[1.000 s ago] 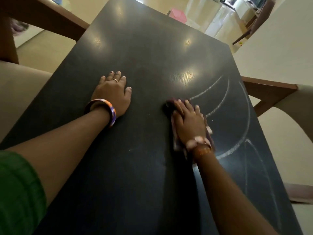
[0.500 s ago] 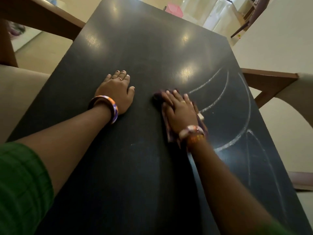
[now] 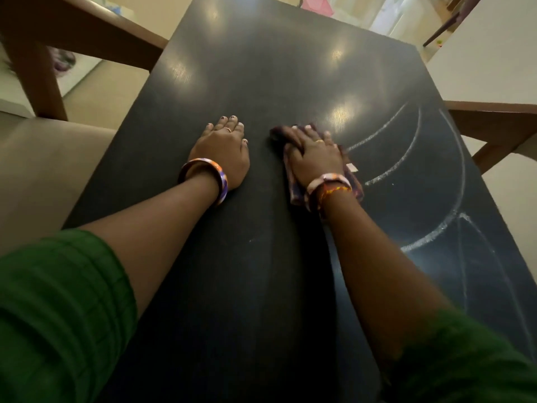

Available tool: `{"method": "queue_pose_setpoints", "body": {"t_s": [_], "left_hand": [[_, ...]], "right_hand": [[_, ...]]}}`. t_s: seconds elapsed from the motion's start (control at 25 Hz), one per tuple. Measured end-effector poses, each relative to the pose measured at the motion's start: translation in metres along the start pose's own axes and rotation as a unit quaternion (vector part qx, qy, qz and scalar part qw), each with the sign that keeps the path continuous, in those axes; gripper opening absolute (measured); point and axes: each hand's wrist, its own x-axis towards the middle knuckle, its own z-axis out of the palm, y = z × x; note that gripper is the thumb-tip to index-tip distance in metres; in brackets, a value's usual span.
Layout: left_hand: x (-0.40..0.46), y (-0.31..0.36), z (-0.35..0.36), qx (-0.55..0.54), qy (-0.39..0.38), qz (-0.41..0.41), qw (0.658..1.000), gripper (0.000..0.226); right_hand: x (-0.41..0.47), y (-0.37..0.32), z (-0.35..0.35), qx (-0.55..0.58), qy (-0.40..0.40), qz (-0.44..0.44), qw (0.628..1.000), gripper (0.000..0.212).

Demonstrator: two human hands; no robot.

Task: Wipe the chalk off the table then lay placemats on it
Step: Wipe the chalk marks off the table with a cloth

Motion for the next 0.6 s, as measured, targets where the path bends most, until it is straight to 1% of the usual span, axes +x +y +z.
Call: {"method": "queue_pose_setpoints", "body": {"t_s": [0.08,0.12,0.16,0.2,0.24,0.28,0.36,0.44,0.52,0.6], "left_hand": [[0.0,0.0,-0.001,-0.003,-0.001,0.001,1.0,0.048],[-0.001,-0.001,-0.001,-0.005,-0.003,0.002,1.0,0.048],[-0.001,-0.001,-0.001,-0.005,-0.005,0.002,1.0,0.048],[-0.001,-0.001,-0.001,-0.006,-0.005,0.002,1.0,0.049],[0.0,0.0,0.0,-0.006,-0.005,0.002,1.0,0.049],[0.0,-0.001,0.0,-0.005,-0.005,0.003,1.0,0.049],[0.002,-0.002,0.001,0.001,-0.003,0.007,1.0,0.049],[0.003,-0.004,0.002,0.003,0.003,0.007,1.0,0.049],[0.003,-0.002,0.002,-0.003,0.004,0.009,1.0,0.048],[0.0,-0.001,-0.001,-0.013,0.001,0.004,1.0,0.048]], "right_hand": [[-0.072,0.001,0.0,-0.003,0.013,-0.091,0.996,0.051],[-0.116,0.004,-0.004,0.01,0.013,-0.121,0.993,0.053],[-0.146,0.011,-0.011,0.026,0.0,-0.116,0.993,0.056],[-0.153,0.023,-0.016,0.031,-0.01,-0.093,0.995,0.056],[-0.136,0.034,-0.019,0.023,-0.014,-0.064,0.998,0.054],[-0.105,0.039,-0.021,0.003,0.002,-0.025,1.0,0.051],[-0.032,0.033,-0.013,-0.016,0.018,0.046,0.999,0.048],[0.013,0.012,-0.006,-0.009,0.004,0.057,0.998,0.049],[-0.002,0.008,-0.005,0.005,0.0,0.023,1.0,0.048],[-0.071,0.021,-0.011,0.013,0.009,-0.002,1.0,0.048]]}}
